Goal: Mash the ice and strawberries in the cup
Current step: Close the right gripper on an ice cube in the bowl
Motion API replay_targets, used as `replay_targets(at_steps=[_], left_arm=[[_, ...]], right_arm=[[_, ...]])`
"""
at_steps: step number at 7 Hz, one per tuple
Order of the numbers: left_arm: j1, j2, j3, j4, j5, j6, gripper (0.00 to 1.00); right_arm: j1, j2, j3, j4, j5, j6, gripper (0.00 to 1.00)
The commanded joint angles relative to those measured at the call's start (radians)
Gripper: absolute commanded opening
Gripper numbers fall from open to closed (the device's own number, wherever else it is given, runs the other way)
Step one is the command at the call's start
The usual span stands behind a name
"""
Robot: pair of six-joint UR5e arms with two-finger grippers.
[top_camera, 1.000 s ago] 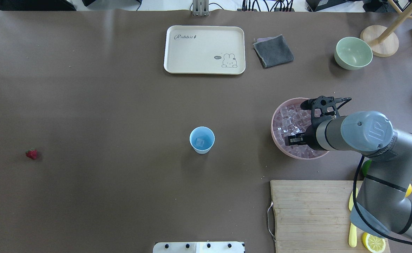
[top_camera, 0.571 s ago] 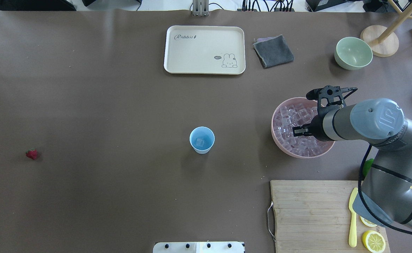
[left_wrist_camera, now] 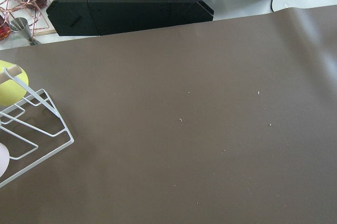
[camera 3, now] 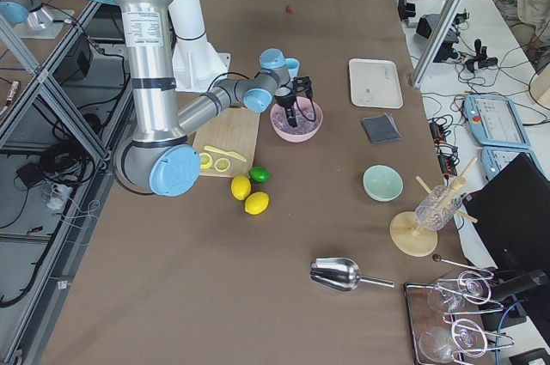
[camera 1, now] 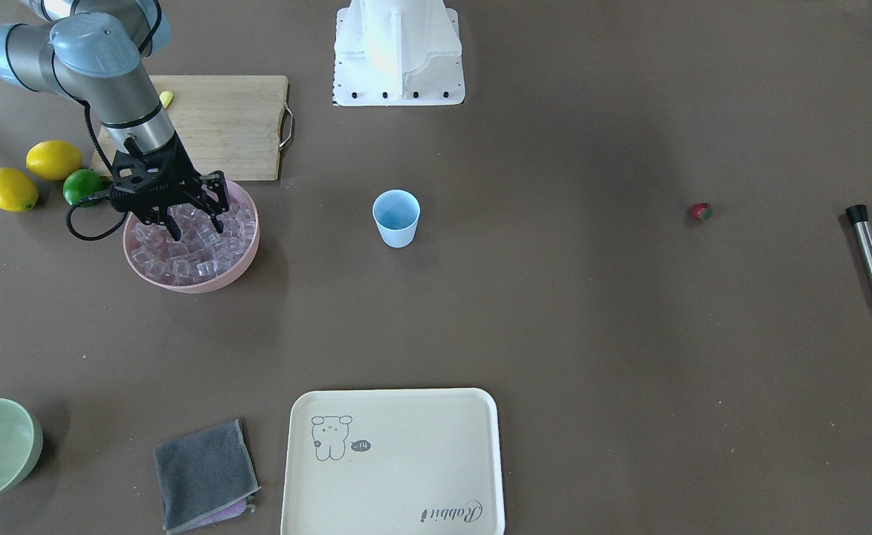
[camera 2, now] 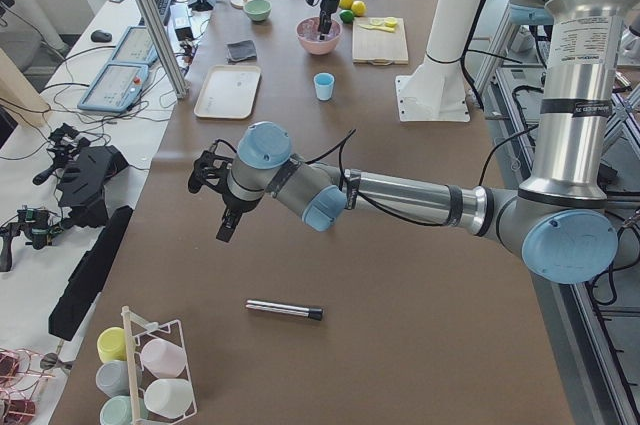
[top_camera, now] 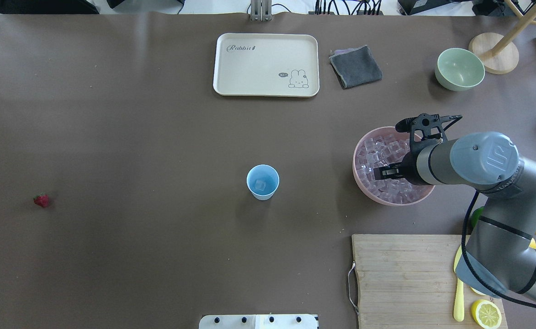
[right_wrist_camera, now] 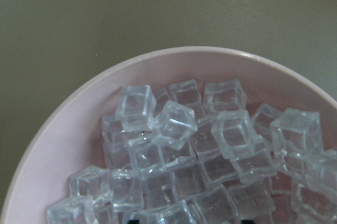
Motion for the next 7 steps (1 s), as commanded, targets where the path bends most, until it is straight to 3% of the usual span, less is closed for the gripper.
replay_targets(at_steps=[1,2,3,4,7], left_arm=[[0.000,-0.001,0.001,-0.002,0.000,0.001,0.98],[0.000,-0.001,0.001,-0.002,0.000,0.001,0.98],[0.000,0.000,0.002,-0.002,0.000,0.001,0.98],[0.000,0.000,0.004,-0.002,0.000,0.001,0.98],[0.001,0.028,0.011,-0.028,0.000,0.001,0.98]], right_arm=[[-0.022,-0.001,-0.015,-0.002,-0.024,0.000,0.65],[-0.024,-0.001,-0.017,-0.002,-0.022,-0.002,0.44],[-0.024,-0.001,-0.015,-0.002,-0.019,-0.004,0.06],[-0.011,0.001,-0.009,-0.002,-0.019,-0.004,0.00],[0.029,0.018,0.006,-0.002,-0.018,0.004,0.00]])
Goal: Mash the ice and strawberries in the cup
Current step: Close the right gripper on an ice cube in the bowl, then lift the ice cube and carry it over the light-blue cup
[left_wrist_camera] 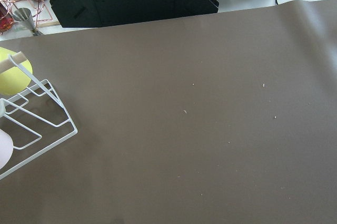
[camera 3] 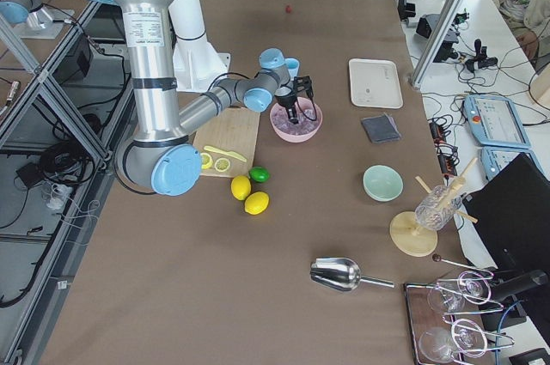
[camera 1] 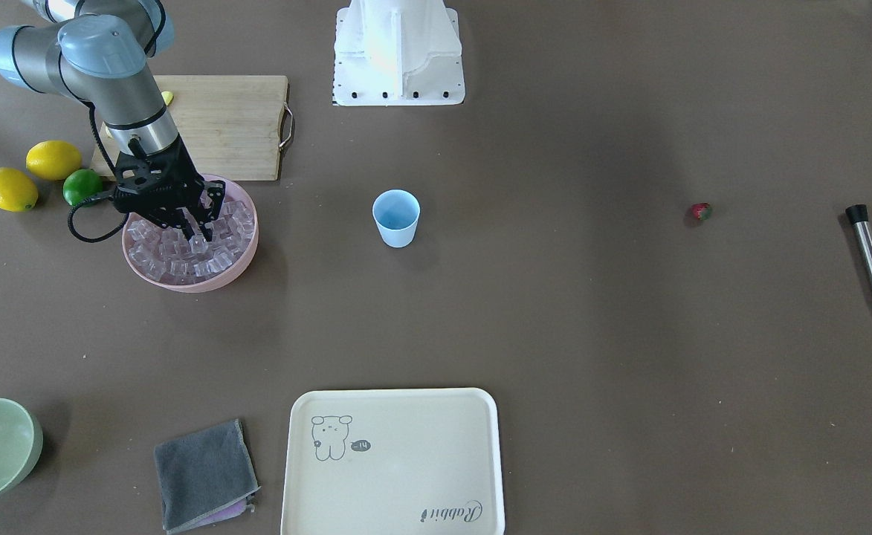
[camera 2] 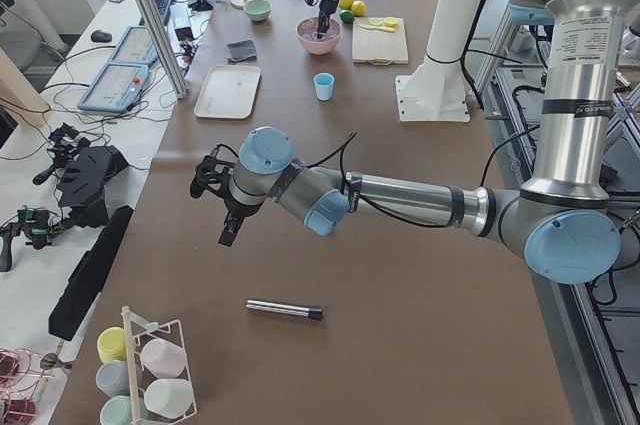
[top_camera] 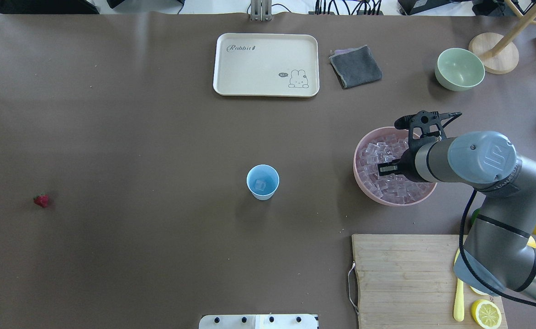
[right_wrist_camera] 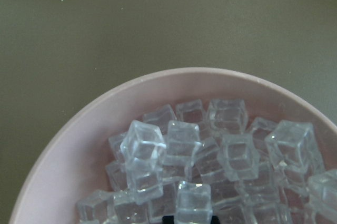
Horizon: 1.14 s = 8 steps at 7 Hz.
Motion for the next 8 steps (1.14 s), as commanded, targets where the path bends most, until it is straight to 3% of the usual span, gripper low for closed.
replay_targets(at_steps=[1,3,8], left_arm=[[0.000,0.015,0.002,-0.018,0.000,-0.001,0.98],[0.002,0.010,-0.001,-0.015,-0.005,-0.002,0.98],[0.005,0.001,-0.016,-0.016,-0.011,-0.010,0.98]], right_arm=[[0.031,0.004,0.022,0.000,0.004,0.007,0.00],[0.052,0.020,0.113,-0.043,0.007,0.010,0.00],[0.036,0.256,0.077,-0.040,-0.010,0.016,0.00]])
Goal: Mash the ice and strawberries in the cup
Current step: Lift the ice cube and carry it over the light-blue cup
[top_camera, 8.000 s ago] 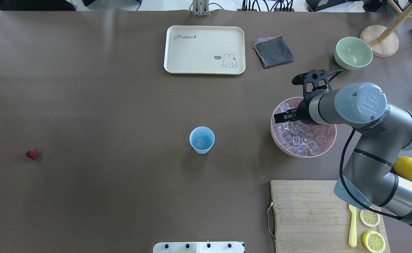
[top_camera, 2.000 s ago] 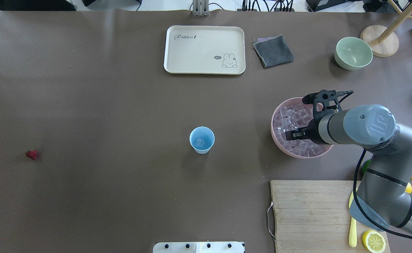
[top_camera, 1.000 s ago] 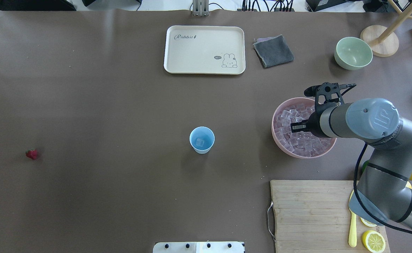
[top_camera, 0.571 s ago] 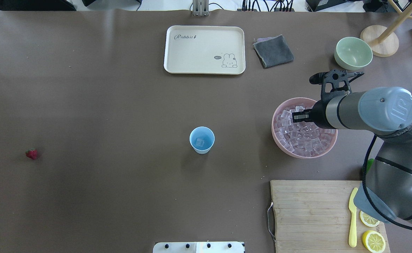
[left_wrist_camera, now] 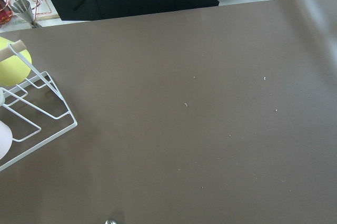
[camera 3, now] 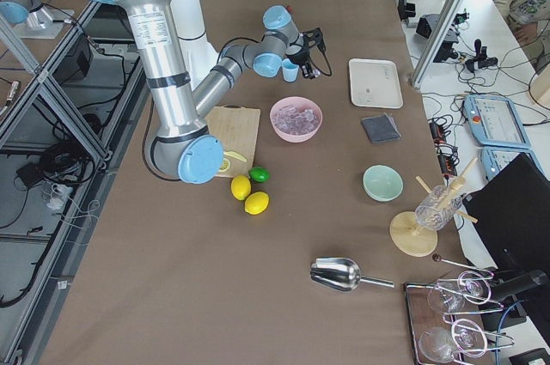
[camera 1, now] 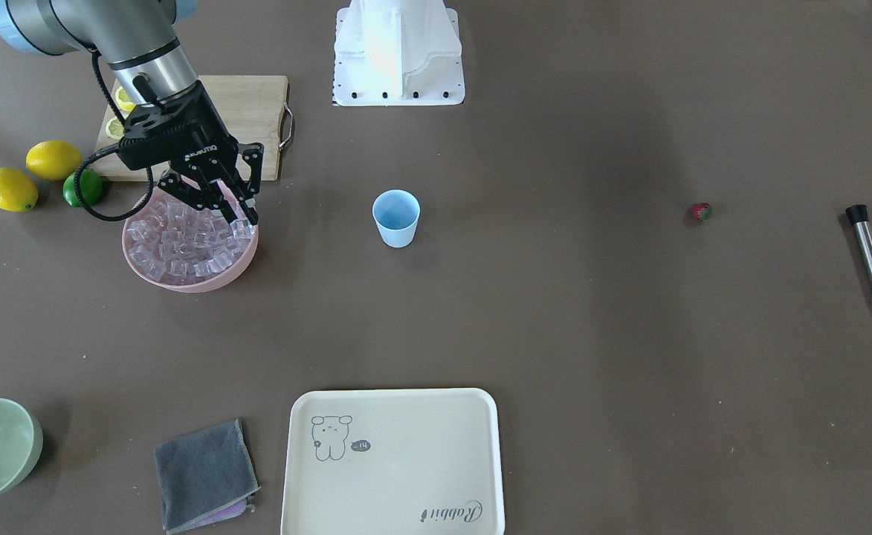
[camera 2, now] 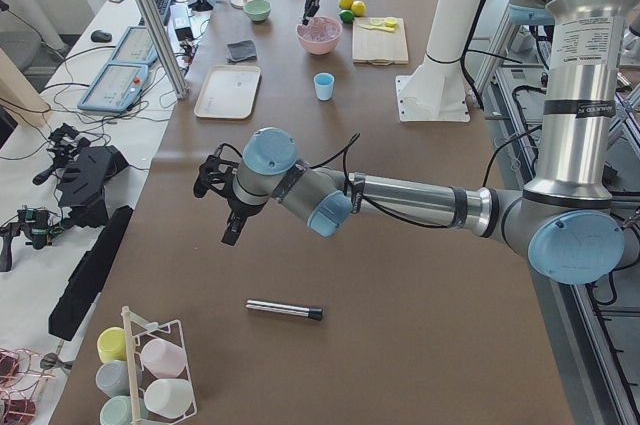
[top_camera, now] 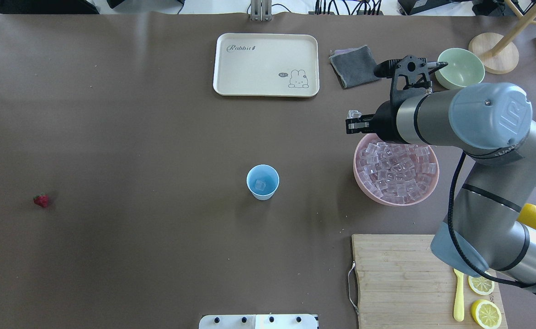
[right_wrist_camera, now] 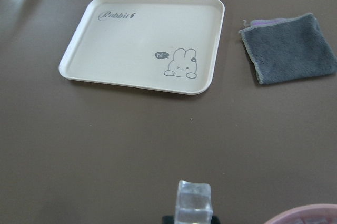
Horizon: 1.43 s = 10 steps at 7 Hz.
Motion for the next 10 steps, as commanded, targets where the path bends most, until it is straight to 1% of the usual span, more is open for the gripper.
replay_targets(at_steps=[1,2,3,6,7,8,10], left_arm=[[0.003,-0.007,-0.001,-0.006,-0.002,0.001,0.98],[0.003,-0.004,0.001,-0.006,-0.019,0.004,0.98],[0.003,-0.004,0.002,-0.003,-0.048,0.001,0.98],[0.005,-0.004,0.002,-0.005,-0.054,0.000,0.98],[0.005,-0.003,0.004,-0.005,-0.054,0.000,0.98],[0.005,-0.004,0.005,-0.005,-0.054,0.000,0.98],[0.005,-0.001,0.011,-0.006,-0.053,0.001,0.98]], right_arm=[[-0.050,0.115,-0.086,0.002,-0.009,-0.004,0.00],[-0.076,0.168,-0.128,-0.001,-0.022,-0.007,0.00],[-0.093,0.194,-0.147,0.000,-0.042,-0.010,0.00],[-0.197,0.202,-0.156,0.007,-0.149,-0.028,0.00],[-0.217,0.260,-0.185,0.005,-0.156,-0.030,0.00],[-0.234,0.274,-0.190,0.007,-0.156,-0.039,0.00],[-0.239,0.268,-0.196,0.005,-0.156,-0.065,0.00]])
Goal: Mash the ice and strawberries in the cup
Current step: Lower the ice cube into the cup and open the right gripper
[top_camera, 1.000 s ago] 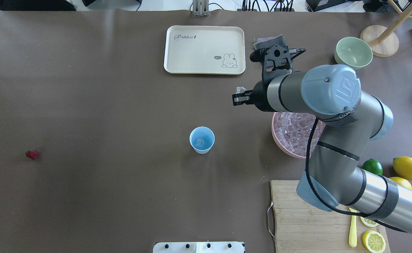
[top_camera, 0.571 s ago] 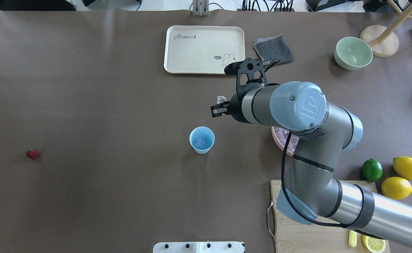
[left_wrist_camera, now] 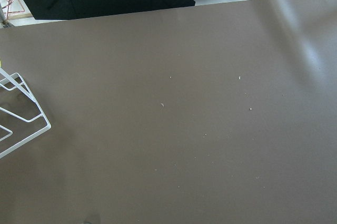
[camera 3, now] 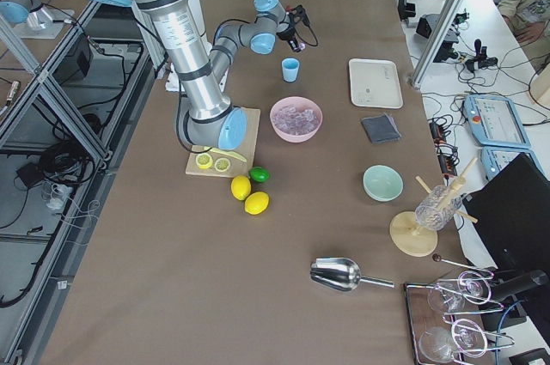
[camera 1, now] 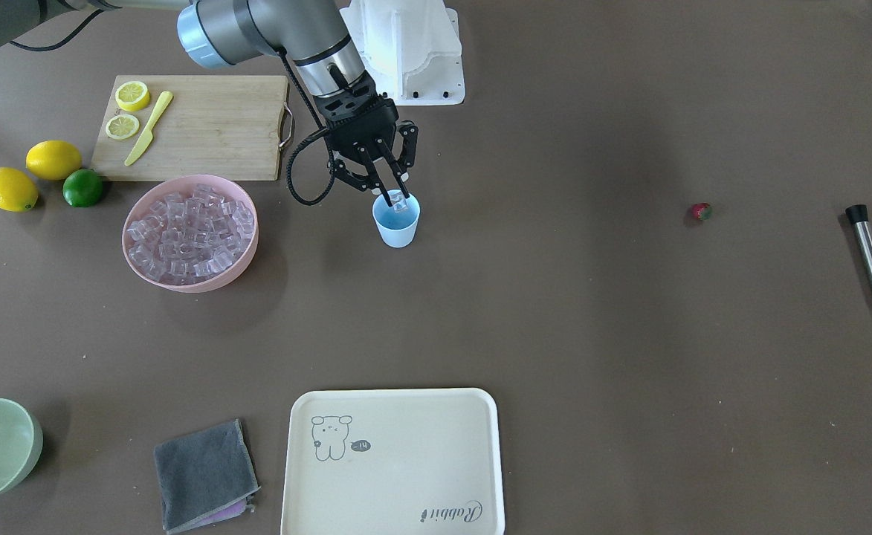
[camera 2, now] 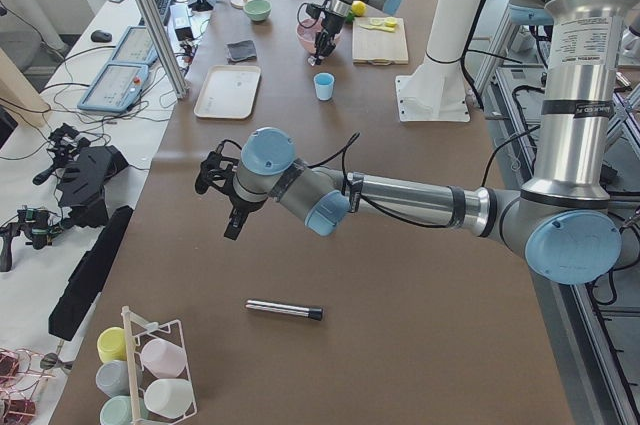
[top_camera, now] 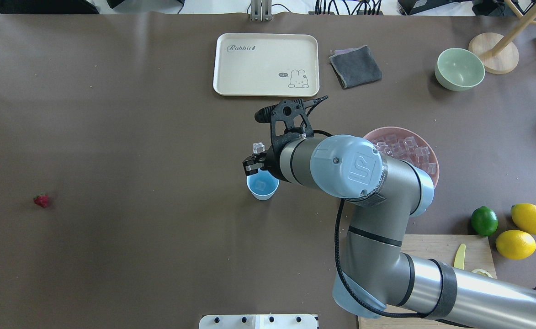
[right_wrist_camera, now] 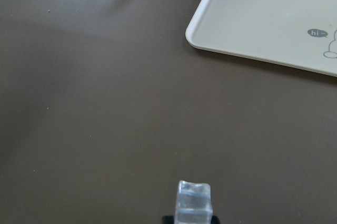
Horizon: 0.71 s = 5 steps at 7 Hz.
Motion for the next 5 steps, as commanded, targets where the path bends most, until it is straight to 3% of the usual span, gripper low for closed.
replay_targets(at_steps=[1,5], left_arm=[[0.000,0.009,0.001,-0.003,0.000,0.004,0.98],[0.000,0.021,-0.001,-0.010,0.001,0.010,0.98]], right_arm=[[-0.007,0.006,-0.031,0.000,-0.001,-0.011,0.00],[-0.053,-0.007,-0.052,0.000,-0.024,-0.011,0.00]])
